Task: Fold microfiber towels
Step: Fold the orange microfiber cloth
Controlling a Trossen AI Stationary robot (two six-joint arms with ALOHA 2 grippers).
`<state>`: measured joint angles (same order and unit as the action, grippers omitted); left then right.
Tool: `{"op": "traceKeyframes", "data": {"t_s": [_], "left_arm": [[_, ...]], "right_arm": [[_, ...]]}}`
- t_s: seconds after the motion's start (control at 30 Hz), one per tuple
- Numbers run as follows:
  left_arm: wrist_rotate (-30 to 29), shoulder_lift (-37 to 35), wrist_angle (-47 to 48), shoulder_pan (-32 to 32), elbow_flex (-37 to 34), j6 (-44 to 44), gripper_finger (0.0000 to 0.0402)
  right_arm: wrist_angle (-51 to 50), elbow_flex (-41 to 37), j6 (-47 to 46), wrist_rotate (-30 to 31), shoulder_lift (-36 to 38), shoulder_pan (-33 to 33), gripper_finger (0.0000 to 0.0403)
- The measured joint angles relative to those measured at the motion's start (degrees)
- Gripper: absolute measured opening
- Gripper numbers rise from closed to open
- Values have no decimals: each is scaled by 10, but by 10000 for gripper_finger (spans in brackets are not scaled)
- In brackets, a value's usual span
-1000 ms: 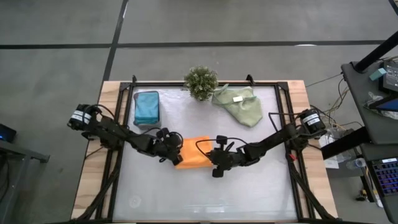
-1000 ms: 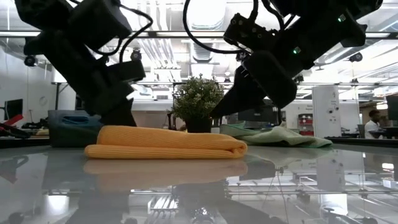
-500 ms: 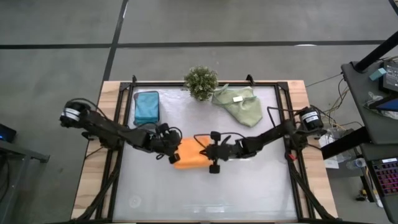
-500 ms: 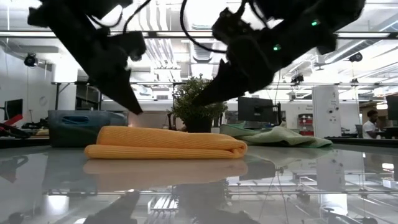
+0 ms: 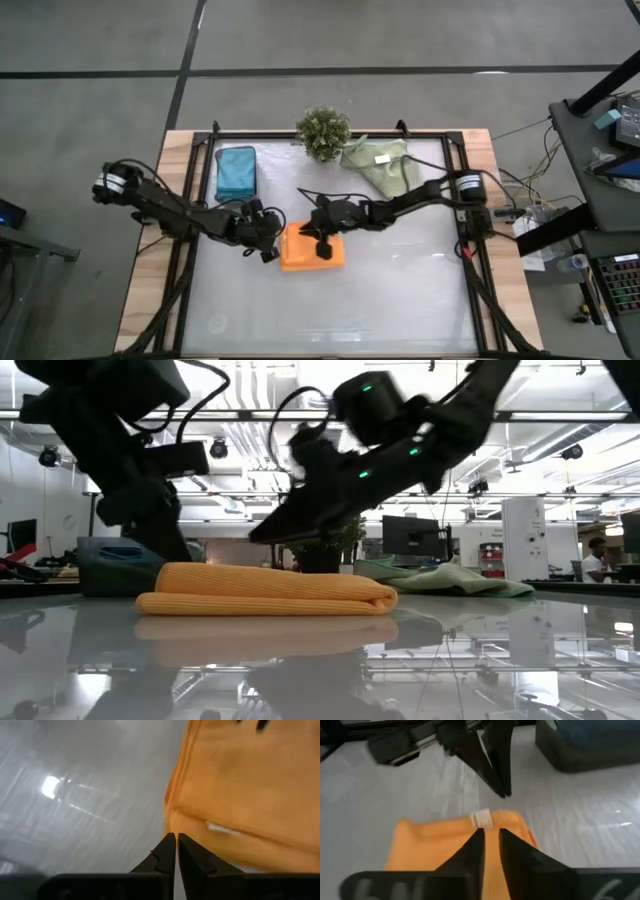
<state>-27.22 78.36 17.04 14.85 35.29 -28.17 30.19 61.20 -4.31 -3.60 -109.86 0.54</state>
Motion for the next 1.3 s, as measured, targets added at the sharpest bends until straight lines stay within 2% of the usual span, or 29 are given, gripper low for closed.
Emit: {"op": "traceKeyframes", "data": {"t_s": [0.13,0.3,0.53,0.67,1.07,1.3], "left_arm": [[-2,11,-5,0,-12,0,6],[-5,18,-62,0,-39,-12,6],[-19,30,-91,0,-41,-14,6],[-19,43,-111,0,-41,-14,6],[-25,89,-125,0,-40,-16,6],[-27,91,-125,0,-40,-16,6]], "right_arm": [[-22,69,-2,-1,-56,-13,88],[-110,141,3,0,-100,-29,131],[-153,172,7,-27,-119,-32,156],[-153,172,8,-29,-119,-32,142],[-149,172,12,-28,-117,-31,60],[-153,172,24,-28,-117,-30,13]]}}
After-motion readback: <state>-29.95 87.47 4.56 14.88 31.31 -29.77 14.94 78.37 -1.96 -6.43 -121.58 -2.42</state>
